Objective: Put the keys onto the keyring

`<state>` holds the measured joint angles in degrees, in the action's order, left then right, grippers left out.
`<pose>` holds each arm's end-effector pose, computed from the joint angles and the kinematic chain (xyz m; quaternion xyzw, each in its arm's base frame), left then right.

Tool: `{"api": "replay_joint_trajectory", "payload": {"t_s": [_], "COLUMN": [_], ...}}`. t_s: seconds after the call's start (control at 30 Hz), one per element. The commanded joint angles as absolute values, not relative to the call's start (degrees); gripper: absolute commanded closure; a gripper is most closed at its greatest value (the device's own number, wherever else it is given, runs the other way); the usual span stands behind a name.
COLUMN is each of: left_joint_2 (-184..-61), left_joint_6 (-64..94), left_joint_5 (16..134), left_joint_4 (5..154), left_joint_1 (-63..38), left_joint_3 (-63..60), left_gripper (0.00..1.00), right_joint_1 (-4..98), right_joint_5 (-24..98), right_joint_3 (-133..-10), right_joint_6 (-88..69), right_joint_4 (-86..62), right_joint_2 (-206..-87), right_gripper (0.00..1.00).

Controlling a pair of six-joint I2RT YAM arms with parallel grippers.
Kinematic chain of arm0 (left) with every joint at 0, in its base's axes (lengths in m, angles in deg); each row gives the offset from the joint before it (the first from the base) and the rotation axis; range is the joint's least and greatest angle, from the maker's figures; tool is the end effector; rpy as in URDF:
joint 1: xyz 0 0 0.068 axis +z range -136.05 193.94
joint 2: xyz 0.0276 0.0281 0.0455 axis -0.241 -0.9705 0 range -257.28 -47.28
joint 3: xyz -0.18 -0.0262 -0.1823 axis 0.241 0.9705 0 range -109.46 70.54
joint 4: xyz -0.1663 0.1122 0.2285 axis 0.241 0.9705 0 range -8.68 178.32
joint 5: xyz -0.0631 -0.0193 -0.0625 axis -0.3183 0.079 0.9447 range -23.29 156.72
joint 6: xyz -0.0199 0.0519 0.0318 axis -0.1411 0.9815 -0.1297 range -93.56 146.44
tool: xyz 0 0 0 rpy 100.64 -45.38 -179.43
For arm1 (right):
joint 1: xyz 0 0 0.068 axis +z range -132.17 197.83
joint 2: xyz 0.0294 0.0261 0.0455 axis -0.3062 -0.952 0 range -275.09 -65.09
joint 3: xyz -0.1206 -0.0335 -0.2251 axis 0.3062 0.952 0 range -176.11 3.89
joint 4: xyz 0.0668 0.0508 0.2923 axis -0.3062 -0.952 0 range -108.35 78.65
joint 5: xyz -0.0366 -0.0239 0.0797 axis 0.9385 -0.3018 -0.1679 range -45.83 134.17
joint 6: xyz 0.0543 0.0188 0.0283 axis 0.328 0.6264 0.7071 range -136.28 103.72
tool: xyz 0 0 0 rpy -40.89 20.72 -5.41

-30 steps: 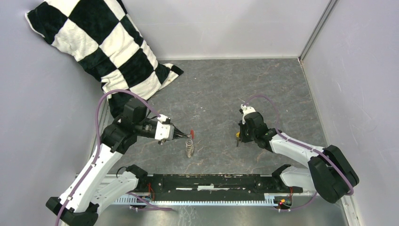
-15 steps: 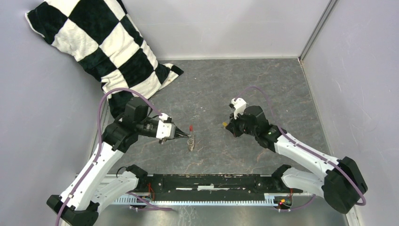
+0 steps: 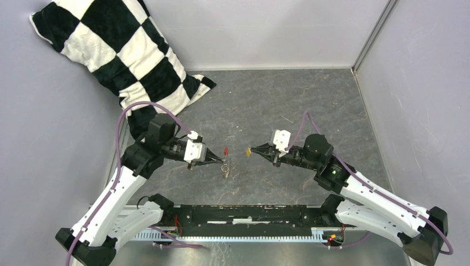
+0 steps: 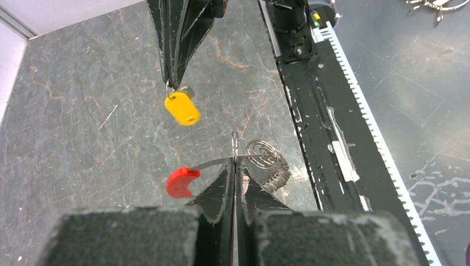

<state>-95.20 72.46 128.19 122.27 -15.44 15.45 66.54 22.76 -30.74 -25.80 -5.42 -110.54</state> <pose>0.1661 -0.1436 0.3392 0.6542 0.4525 -0.3875 0.4660 0.1593 0.2085 0.2846 -0.4619 0.5712 0.3518 0.5801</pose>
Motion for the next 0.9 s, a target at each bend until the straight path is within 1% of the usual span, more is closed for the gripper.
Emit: {"api": "replay_joint_trajectory", "payload": {"t_s": [0.0, 0.2, 0.33, 0.47, 0.67, 0.87], "left_joint_2": [-95.3, -95.7, -95.3, -95.8, -96.1, -96.5], "left_joint_6": [63.6, 60.2, 59.9, 59.8, 60.5, 52.2], "left_joint_5": [131.0, 133.7, 134.8, 135.4, 138.3, 140.2], "left_joint_4": [116.0, 114.0, 114.0, 114.0, 114.0, 107.8], "left_joint_1": [-15.6, -15.6, -15.6, -15.6, -15.6, -15.6], "left_joint_3": [14.3, 13.3, 13.4, 12.5, 10.7, 10.5], "left_gripper": [0.98, 0.98, 0.98, 0.98, 0.98, 0.98], "right_joint_1": [68.1, 69.4, 69.6, 70.1, 72.4, 75.6], "right_joint_5": [16.4, 13.3, 8.9, 7.6, 10.2, 14.8], "right_joint_3": [-37.4, -40.4, -41.6, -44.0, -46.9, -46.2], "right_joint_6": [-32.9, -38.0, -39.7, -42.8, -50.0, -52.0], "right_joint_4": [-5.0, -6.6, -6.7, -9.2, -13.8, -11.8], "right_joint_2": [-113.8, -113.7, -114.3, -115.5, -117.2, -117.2], "right_gripper": [1.00, 1.00, 1.00, 1.00, 1.00, 1.00]}}
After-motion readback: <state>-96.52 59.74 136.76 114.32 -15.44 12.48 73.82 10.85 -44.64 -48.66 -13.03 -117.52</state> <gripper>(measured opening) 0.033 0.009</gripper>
